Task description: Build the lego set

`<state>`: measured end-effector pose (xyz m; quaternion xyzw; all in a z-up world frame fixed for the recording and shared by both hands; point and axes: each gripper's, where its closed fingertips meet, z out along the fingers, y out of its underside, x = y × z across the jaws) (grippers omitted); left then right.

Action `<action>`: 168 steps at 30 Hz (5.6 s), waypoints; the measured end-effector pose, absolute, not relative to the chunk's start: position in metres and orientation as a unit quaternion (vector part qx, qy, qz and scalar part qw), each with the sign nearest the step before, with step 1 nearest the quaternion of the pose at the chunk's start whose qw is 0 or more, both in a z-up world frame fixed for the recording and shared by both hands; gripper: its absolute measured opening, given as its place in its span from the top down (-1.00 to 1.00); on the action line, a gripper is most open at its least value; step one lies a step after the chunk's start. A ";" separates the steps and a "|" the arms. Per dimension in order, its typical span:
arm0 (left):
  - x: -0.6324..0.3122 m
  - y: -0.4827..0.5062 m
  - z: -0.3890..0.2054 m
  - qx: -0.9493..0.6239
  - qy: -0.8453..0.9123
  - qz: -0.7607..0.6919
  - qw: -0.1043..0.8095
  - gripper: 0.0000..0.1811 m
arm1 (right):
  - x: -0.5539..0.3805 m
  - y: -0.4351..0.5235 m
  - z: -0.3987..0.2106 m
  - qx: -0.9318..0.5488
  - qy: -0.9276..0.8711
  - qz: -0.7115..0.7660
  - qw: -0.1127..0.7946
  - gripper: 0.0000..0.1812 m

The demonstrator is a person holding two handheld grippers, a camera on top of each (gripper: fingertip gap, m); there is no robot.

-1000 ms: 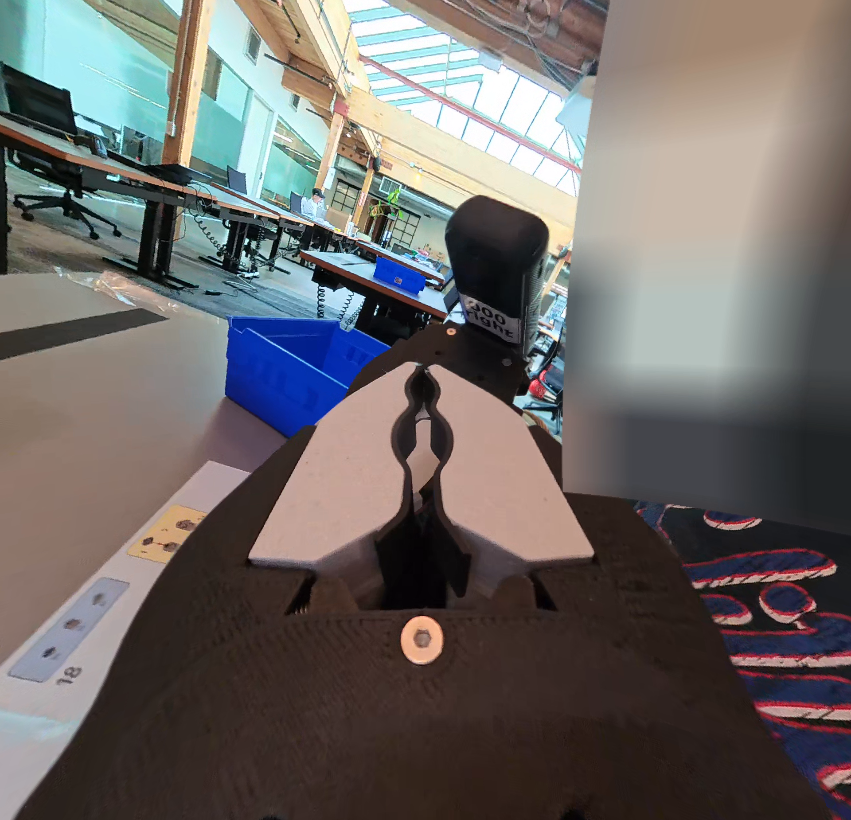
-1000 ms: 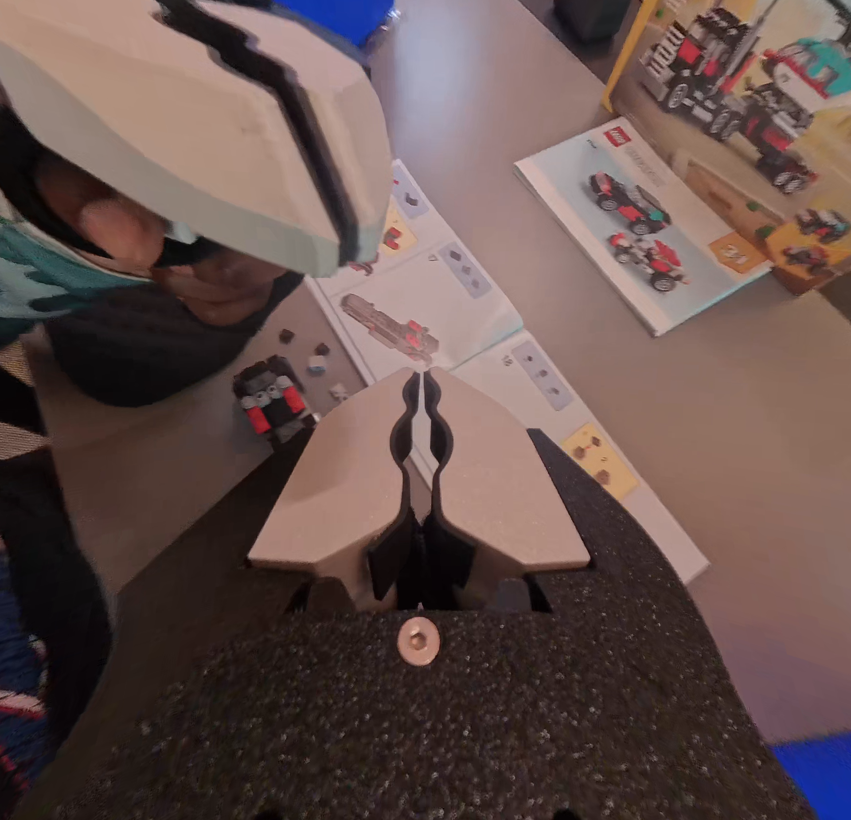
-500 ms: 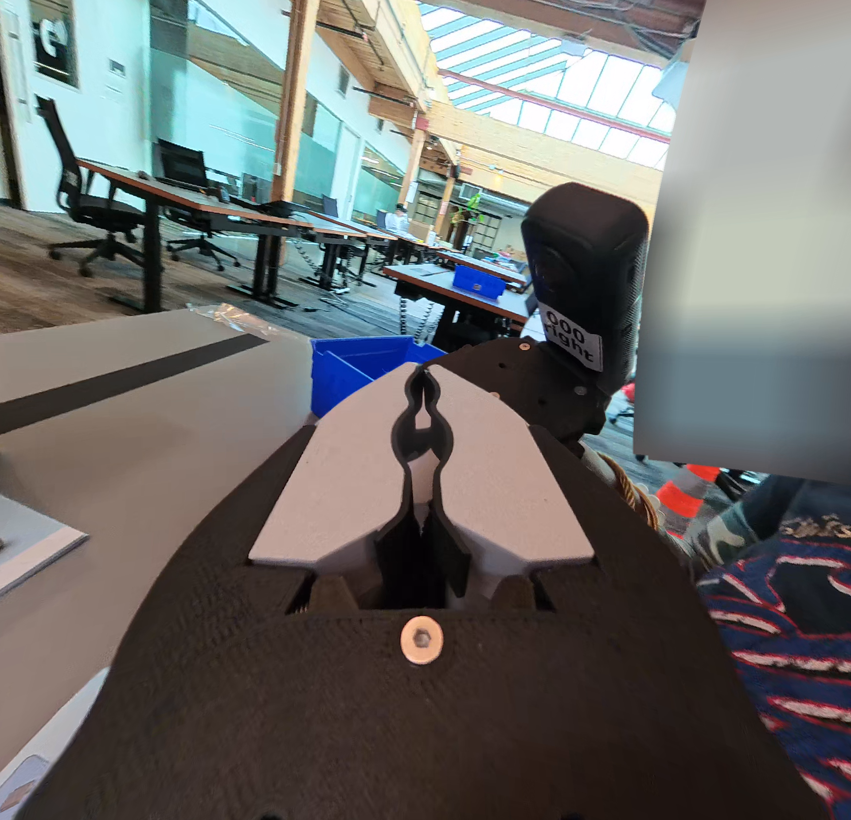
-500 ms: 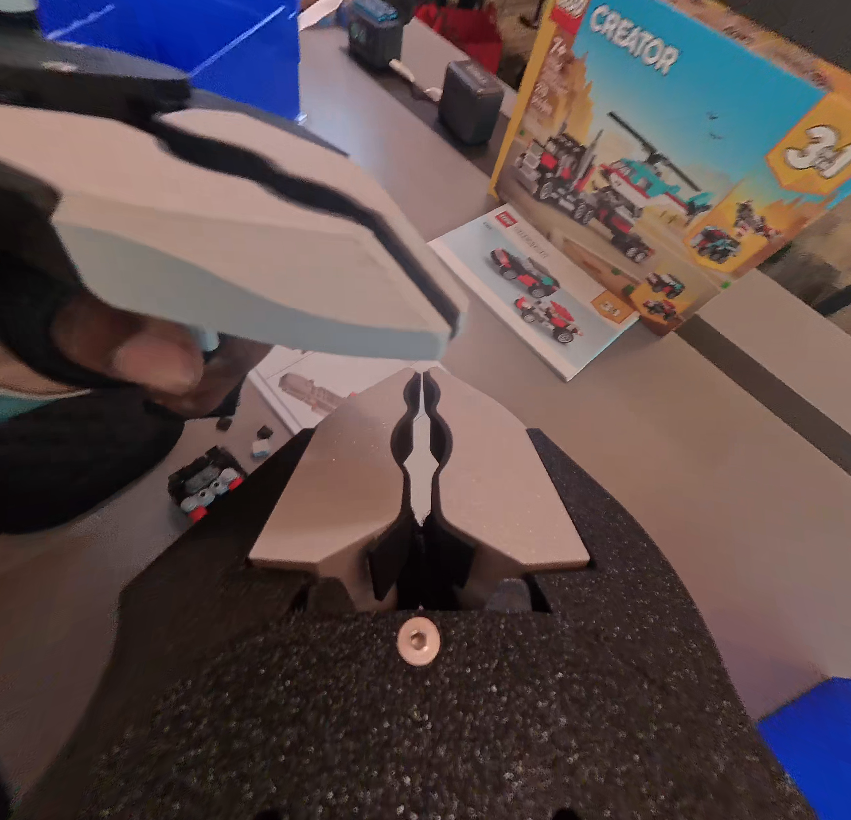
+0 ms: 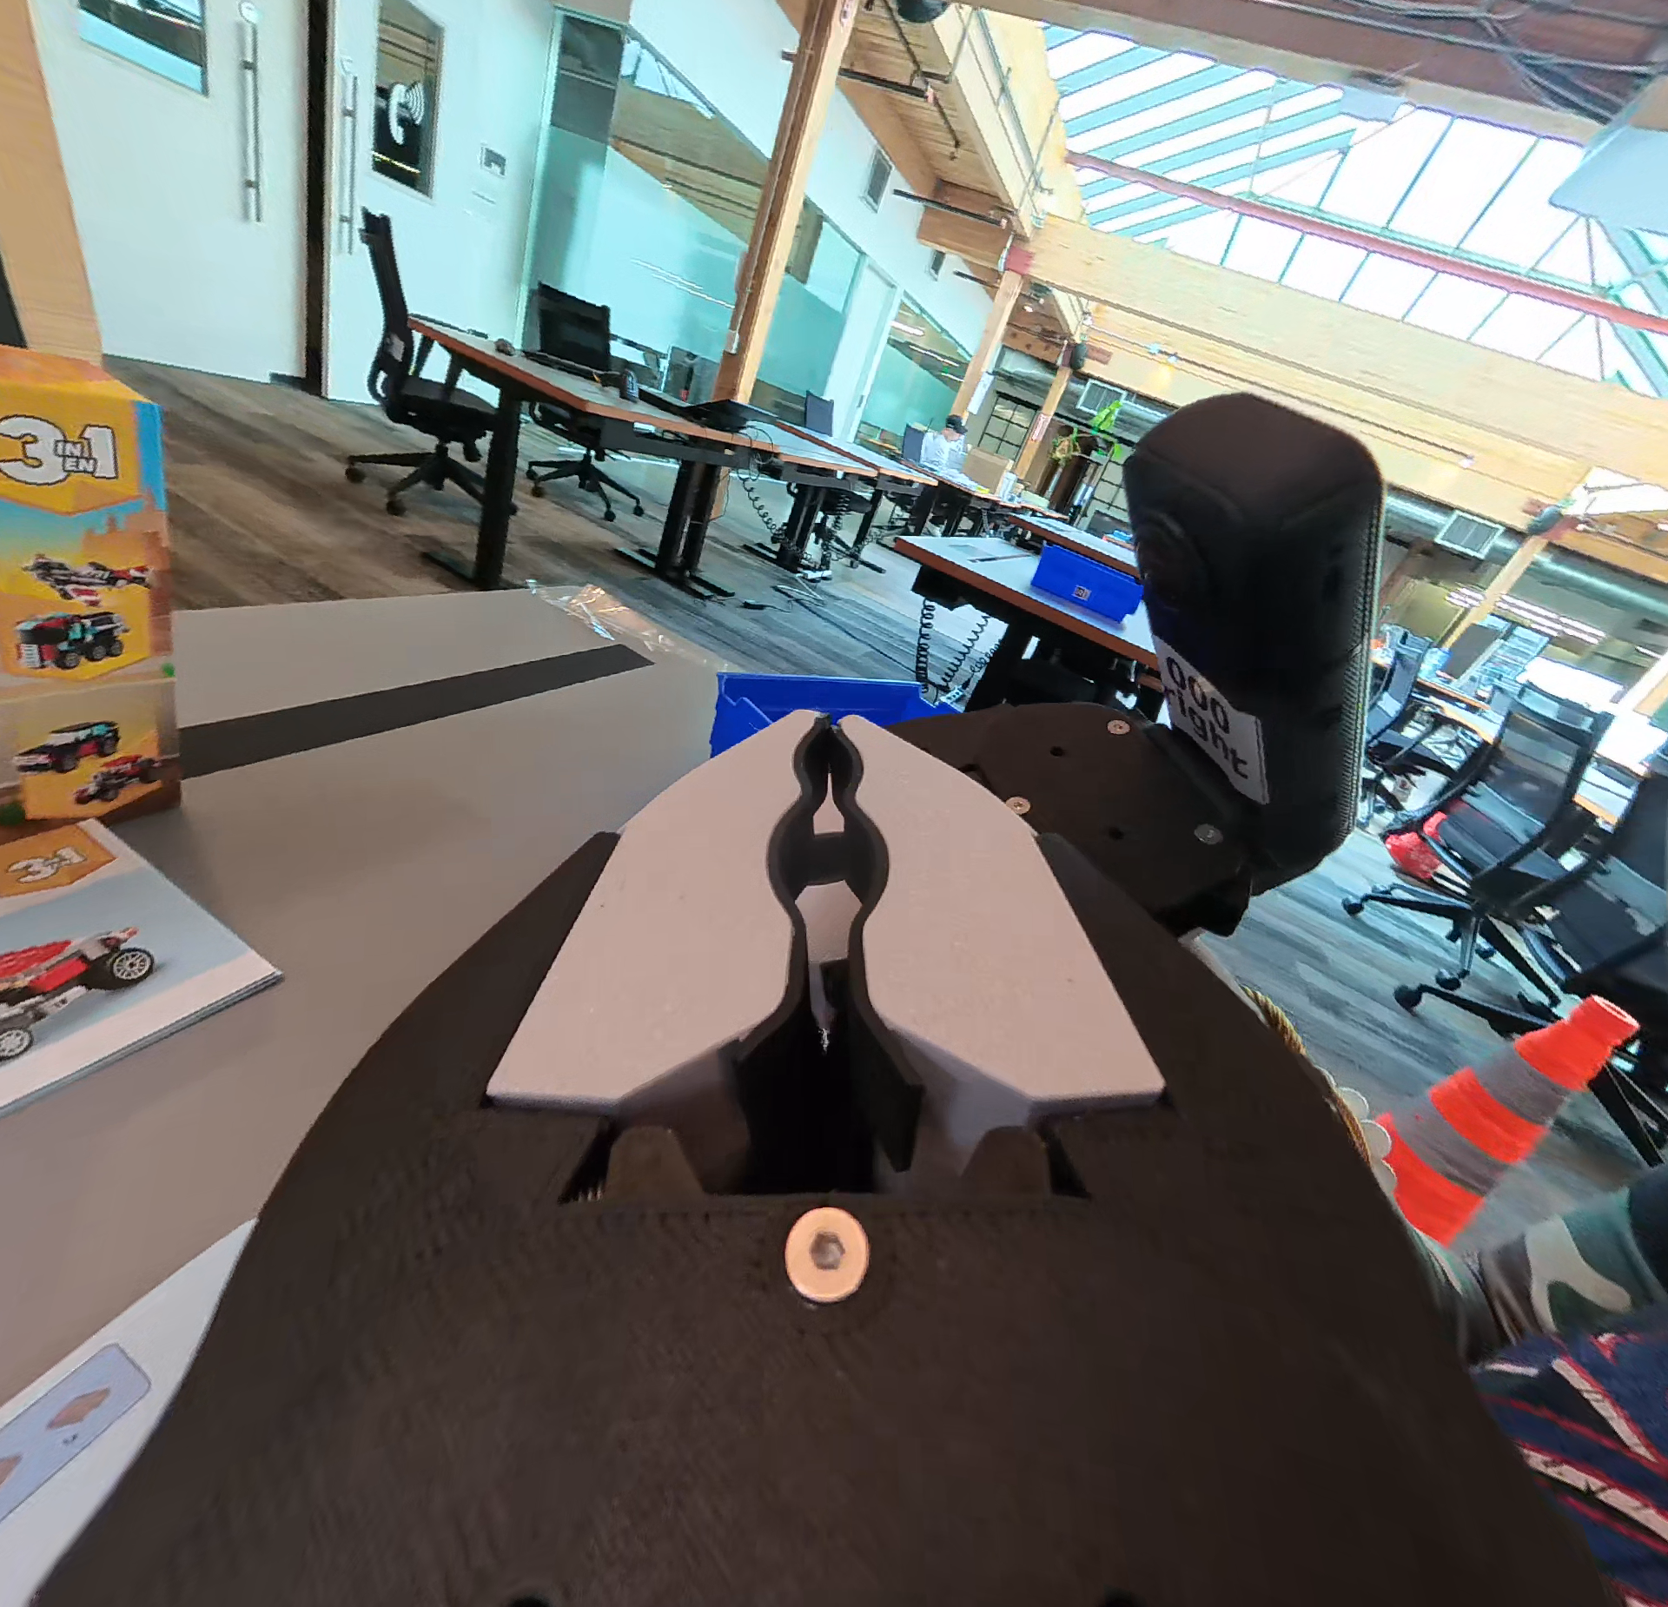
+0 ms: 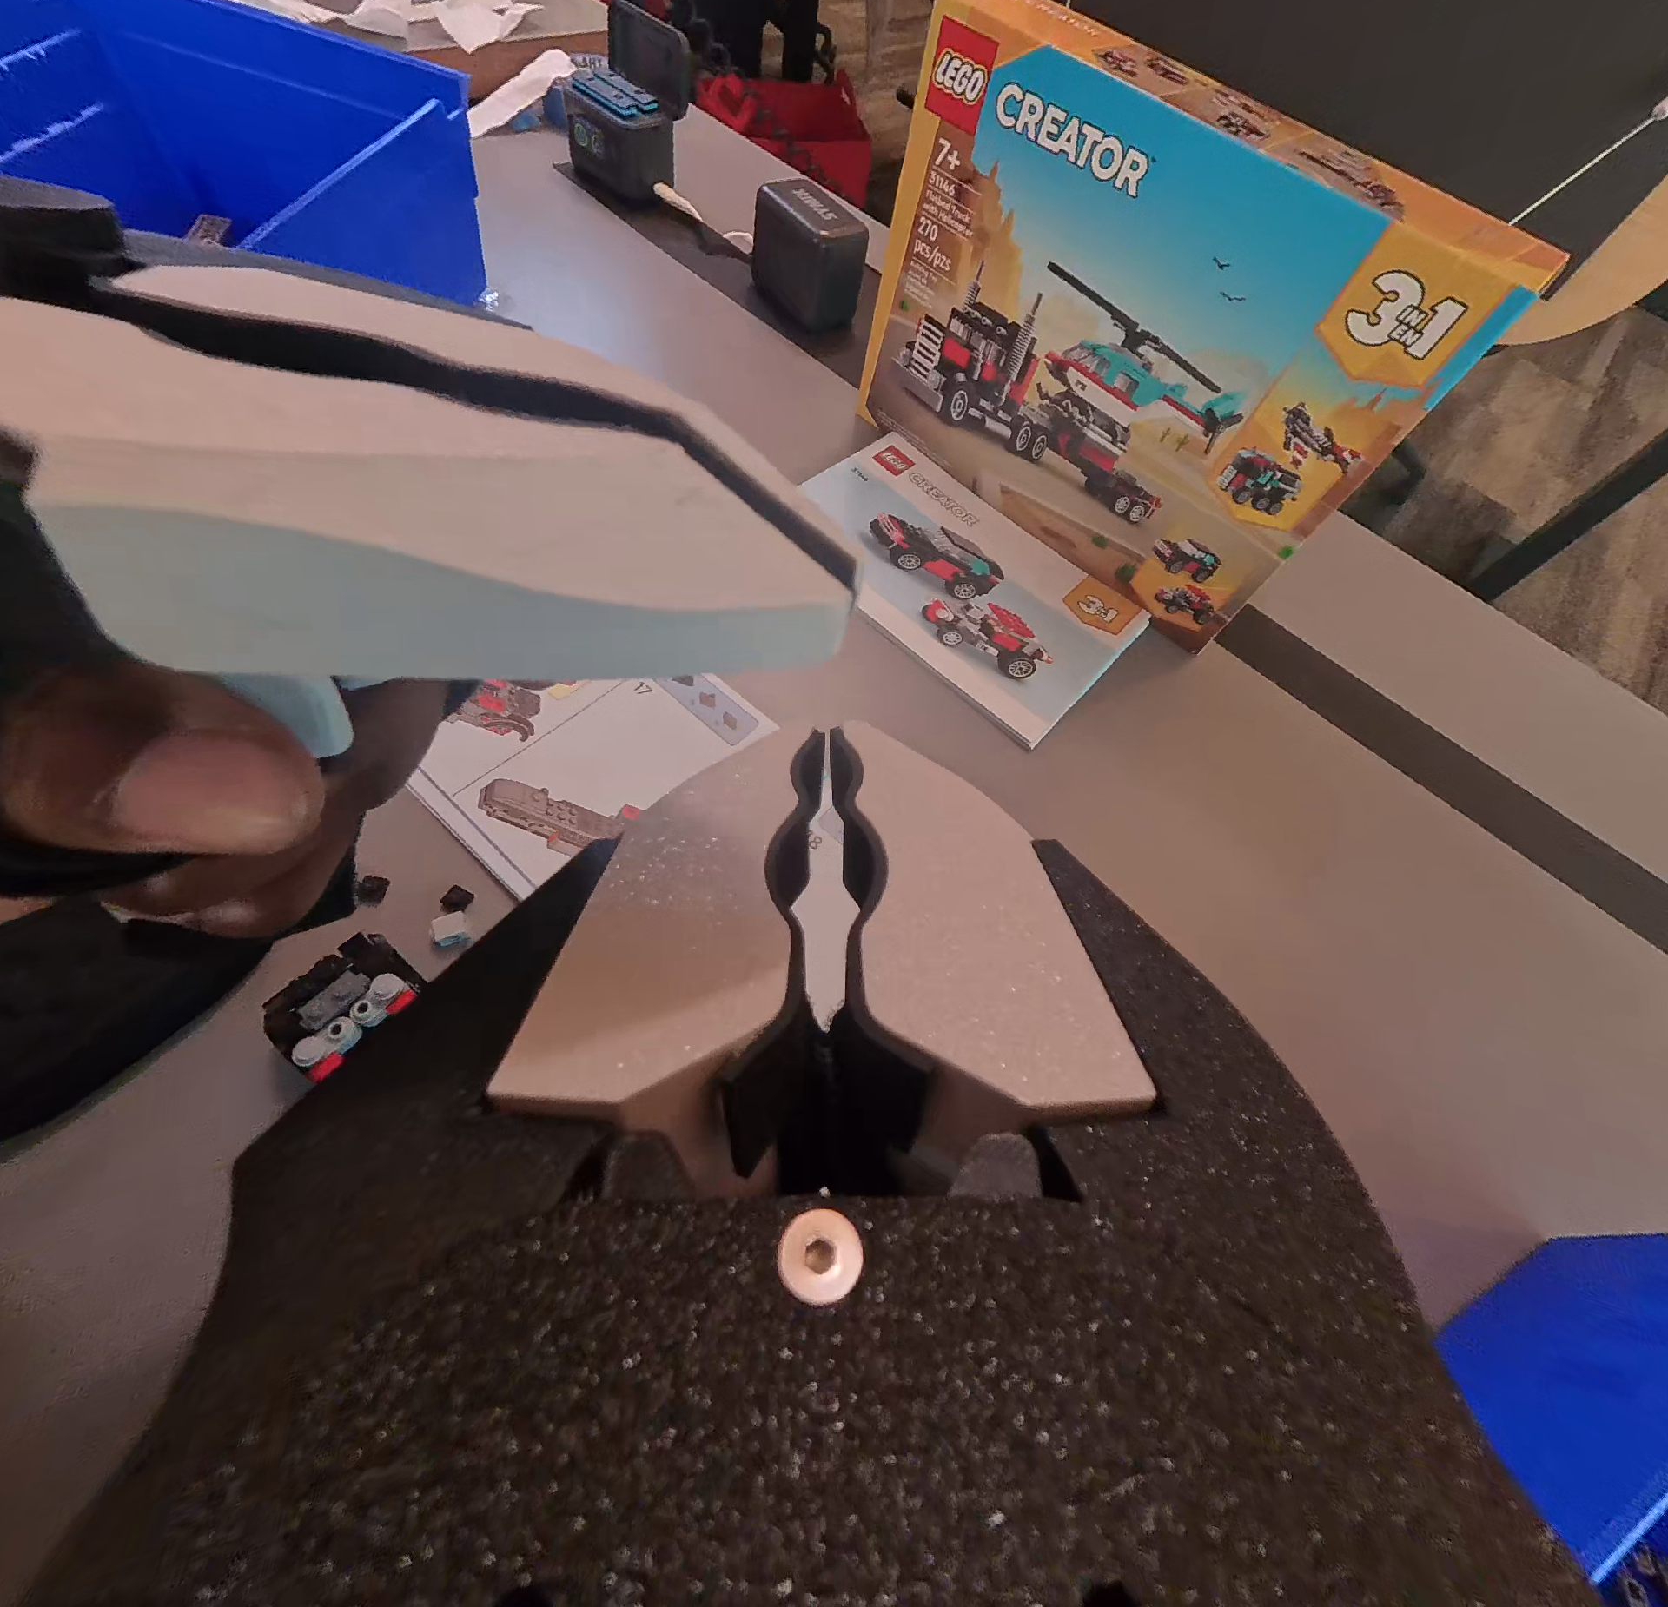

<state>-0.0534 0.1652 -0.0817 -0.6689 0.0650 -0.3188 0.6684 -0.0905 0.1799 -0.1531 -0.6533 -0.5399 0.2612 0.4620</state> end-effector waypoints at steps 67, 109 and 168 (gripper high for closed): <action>-0.045 0.099 -0.112 -0.577 0.409 -0.207 0.676 1.00 | -0.057 0.100 -0.150 -0.393 -0.693 0.445 0.409 1.00; -0.134 0.076 -0.168 -0.755 0.221 -0.132 0.603 1.00 | 0.191 0.220 -0.085 -0.662 -0.488 0.220 0.524 1.00; -0.162 0.114 -0.160 -0.767 0.110 -0.107 0.623 -0.60 | 0.161 0.381 -0.235 -0.559 -0.786 0.051 0.257 0.80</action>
